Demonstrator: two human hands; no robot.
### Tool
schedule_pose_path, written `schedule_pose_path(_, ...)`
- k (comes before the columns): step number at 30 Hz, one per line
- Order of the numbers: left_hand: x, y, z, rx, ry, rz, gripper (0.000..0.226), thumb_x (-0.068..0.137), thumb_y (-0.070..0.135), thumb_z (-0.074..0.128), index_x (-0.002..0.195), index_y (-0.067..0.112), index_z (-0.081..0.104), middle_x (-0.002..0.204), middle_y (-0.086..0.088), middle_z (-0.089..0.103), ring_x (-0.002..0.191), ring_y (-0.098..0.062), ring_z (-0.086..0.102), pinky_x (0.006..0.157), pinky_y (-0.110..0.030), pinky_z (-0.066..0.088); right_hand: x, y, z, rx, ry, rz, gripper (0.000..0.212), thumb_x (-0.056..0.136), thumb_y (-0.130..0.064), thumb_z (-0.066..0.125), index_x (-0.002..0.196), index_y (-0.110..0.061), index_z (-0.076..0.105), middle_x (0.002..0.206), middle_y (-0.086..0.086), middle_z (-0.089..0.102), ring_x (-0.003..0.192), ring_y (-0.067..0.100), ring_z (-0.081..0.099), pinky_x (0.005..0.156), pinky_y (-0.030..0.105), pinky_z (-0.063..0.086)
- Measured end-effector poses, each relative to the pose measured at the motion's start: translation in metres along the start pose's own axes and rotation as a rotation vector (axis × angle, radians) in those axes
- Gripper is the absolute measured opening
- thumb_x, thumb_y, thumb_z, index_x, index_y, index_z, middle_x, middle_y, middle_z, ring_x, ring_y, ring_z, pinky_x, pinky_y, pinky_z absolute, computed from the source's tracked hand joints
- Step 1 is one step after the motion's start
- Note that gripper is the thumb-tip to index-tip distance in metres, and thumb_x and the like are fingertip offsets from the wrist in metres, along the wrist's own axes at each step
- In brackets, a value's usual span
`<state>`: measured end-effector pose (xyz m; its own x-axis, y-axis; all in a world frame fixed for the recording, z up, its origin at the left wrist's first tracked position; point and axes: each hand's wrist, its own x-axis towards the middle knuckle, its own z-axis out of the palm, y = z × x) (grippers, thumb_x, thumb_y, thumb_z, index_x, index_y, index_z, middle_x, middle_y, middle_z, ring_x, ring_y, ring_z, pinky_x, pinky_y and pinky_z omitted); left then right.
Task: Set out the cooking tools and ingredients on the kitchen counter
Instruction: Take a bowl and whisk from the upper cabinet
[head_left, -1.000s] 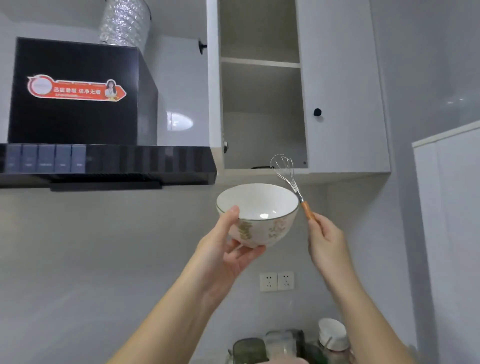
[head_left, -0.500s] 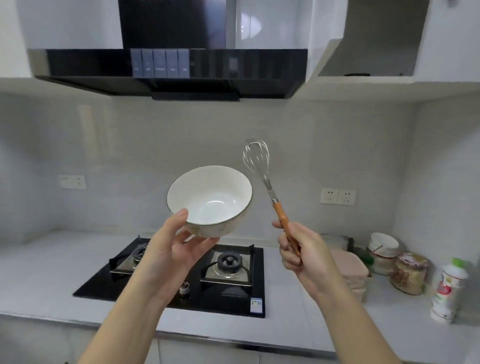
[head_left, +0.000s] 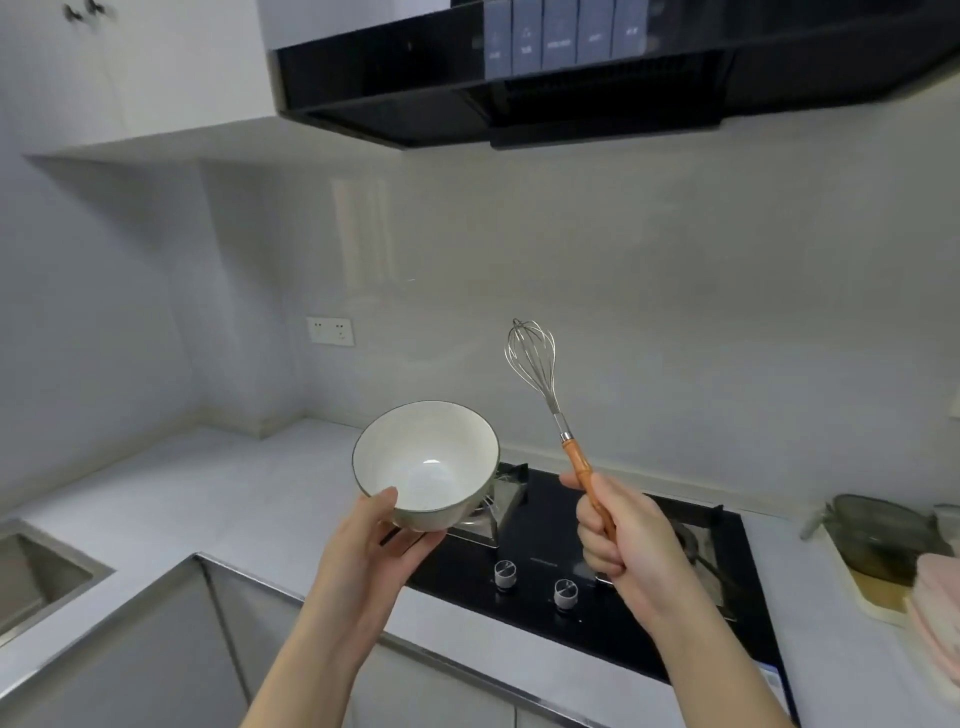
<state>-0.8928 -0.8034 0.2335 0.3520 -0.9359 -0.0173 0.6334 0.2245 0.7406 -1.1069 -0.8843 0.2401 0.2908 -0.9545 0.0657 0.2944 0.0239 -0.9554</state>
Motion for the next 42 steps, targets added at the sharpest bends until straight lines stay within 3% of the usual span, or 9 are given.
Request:
schedule_pose_path(10,0.12,0.073,-0.12,-0.054,0.131,0.035,0.02,0.087,0.01,0.057,0.106,0.005,0.053,0.132,-0.018,0.054,0.114,-0.034,0.061,0.091,-0.045,0.054,0.125,0.051,0.136,-0.142,-0.131,0.1,0.028,0.102,-0.022,0.043,0.102,-0.004,0.064,0.057,0.001,0.037,0.045,0.011,0.021,0.039,0.022,0.015)
schedule_pose_path(14,0.162,0.103,-0.183,-0.062,0.177,0.044,0.03,0.08,0.012,0.063,0.107,0.002,0.055,0.122,-0.017,0.058,0.114,-0.035,0.061,0.092,-0.045,0.053,0.158,0.082,0.195,-0.181,-0.191,0.126,0.03,0.102,-0.021,0.041,0.106,-0.002,0.064,0.059,0.002,0.036,0.044,0.009,0.021,0.042,0.024,0.014)
schedule_pose_path(19,0.214,0.145,-0.258,-0.028,0.201,0.019,0.03,0.091,0.008,0.051,0.12,0.0,0.055,0.113,-0.016,0.052,0.119,-0.036,0.057,0.095,-0.046,0.049,0.195,0.123,0.258,-0.281,-0.221,0.128,0.026,0.101,-0.02,0.044,0.104,-0.007,0.067,0.058,0.0,0.038,0.043,0.007,0.024,0.039,0.018,0.019)
schedule_pose_path(26,0.286,0.204,-0.33,0.079,0.187,-0.009,0.038,0.086,0.012,0.058,0.123,0.005,0.057,0.102,-0.009,0.064,0.111,-0.033,0.062,0.099,-0.048,0.047,0.266,0.17,0.344,-0.485,-0.248,0.127,0.021,0.099,-0.019,0.051,0.099,-0.016,0.071,0.057,-0.004,0.041,0.042,0.006,0.028,0.04,0.017,0.023)
schedule_pose_path(32,0.347,0.223,-0.363,0.06,0.252,0.008,0.021,0.094,0.006,0.044,0.11,0.004,0.058,0.07,0.002,0.069,0.098,-0.031,0.062,0.093,-0.045,0.049,0.335,0.196,0.386,-0.68,-0.329,0.124,0.018,0.096,-0.024,0.055,0.092,-0.021,0.073,0.056,-0.008,0.046,0.045,0.005,0.035,0.044,0.017,0.028)
schedule_pose_path(42,0.42,0.234,-0.42,0.031,0.418,-0.006,0.018,0.093,0.001,0.044,0.082,0.005,0.057,0.06,-0.001,0.062,0.083,-0.028,0.059,0.087,-0.046,0.051,0.439,0.231,0.446,-0.843,-0.507,0.205,0.019,0.092,-0.024,0.057,0.085,-0.013,0.071,0.062,-0.004,0.05,0.049,0.009,0.034,0.049,0.02,0.028)
